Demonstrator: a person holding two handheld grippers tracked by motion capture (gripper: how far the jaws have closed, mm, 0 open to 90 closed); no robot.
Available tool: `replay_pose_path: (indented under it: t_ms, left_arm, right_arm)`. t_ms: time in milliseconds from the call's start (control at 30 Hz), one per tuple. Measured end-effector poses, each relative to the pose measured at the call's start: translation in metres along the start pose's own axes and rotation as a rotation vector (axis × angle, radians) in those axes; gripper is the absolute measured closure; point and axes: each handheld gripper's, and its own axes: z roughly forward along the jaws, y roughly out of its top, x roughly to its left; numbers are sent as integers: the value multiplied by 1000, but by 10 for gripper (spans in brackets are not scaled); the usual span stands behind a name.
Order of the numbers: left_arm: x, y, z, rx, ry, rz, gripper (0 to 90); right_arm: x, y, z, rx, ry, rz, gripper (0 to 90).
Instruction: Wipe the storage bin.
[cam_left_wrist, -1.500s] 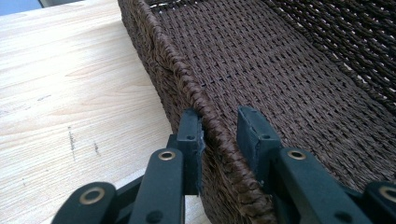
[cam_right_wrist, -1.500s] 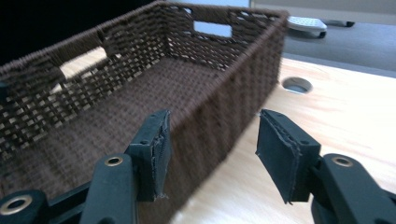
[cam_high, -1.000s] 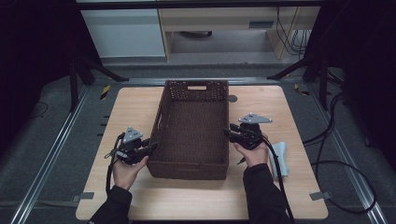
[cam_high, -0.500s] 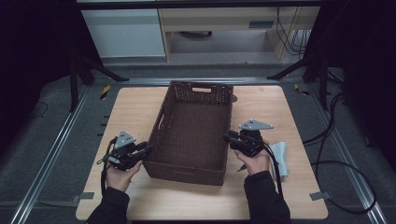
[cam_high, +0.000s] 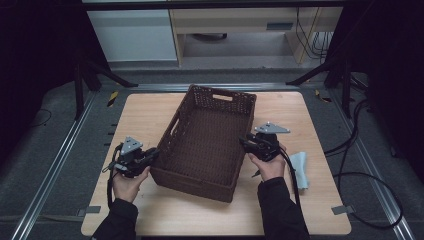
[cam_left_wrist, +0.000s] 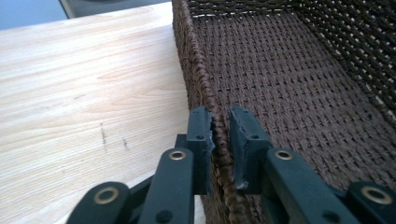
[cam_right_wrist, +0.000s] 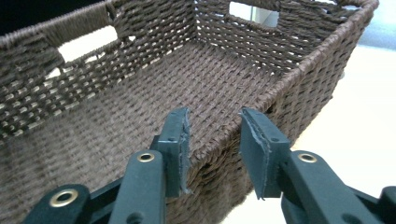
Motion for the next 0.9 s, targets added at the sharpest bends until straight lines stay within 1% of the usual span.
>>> replay_pose_path:
  t_ms: [33, 67, 133, 200, 233, 333, 400, 433, 467, 500, 533, 567, 667, 700, 733, 767, 800, 833, 867, 900]
  left_arm:
    - [-1, -1, -2, 1, -9, 4, 735]
    - [-1, -2, -4, -3, -10, 4, 722]
    - [0, -3, -7, 0, -7, 6, 727]
    - [1, -5, -7, 3, -20, -3, 756]
    - [2, -5, -7, 5, -21, -5, 778]
    - [5, -4, -5, 8, -12, -9, 805]
    - [8, -3, -3, 4, -13, -23, 816]
    - [10, -2, -1, 1, -17, -28, 817]
    - [12, -1, 0, 1, -18, -31, 818]
    - [13, -1, 1, -1, -15, -31, 819]
    - [14, 0, 3, -1, -9, -26, 820]
    - [15, 0, 4, -4, -9, -30, 820]
    - [18, 1, 5, -4, -8, -28, 817]
    - [17, 1, 5, -6, -5, -28, 815]
    - [16, 1, 4, -9, 6, -24, 807]
    - [15, 1, 3, -15, 28, -20, 780]
    - [14, 2, 1, -19, 39, -22, 726]
    - [14, 2, -1, -28, 30, -32, 679]
    - [14, 3, -4, -35, 24, -36, 651]
    - [13, 3, -7, -43, 27, -37, 625]
  right_arm:
    - [1, -1, -1, -2, -1, -1, 646]
    - [2, -1, -1, -2, -4, -5, 648]
    - [4, -1, -3, 9, -8, -15, 647]
    - [7, -2, -7, 20, -10, -23, 644]
    - [8, -3, -9, 21, -8, -26, 643]
    - [13, -8, -18, 24, 2, -7, 634]
    - [16, -8, -23, 41, 17, -16, 629]
    - [16, -6, -26, 49, 28, -29, 637]
    - [16, -4, -28, 50, 37, -34, 616]
    - [15, -2, -30, 33, 37, -34, 603]
    - [14, 1, -30, 15, 31, -35, 591]
    - [12, 3, -30, 6, 23, -29, 574]
    - [5, 6, -22, 0, -20, -18, 550]
    - [3, 6, -19, 2, -29, -8, 551]
    - [1, 5, -16, 6, -40, -6, 550]
    - [0, 3, -13, 11, -49, -8, 553]
    - [-1, 1, -10, 21, -58, -11, 562]
    - [-2, -1, -8, 18, -56, -10, 567]
    - [-2, -3, -8, 8, -53, 5, 572]
    - [-2, -3, -9, 6, -48, 17, 575]
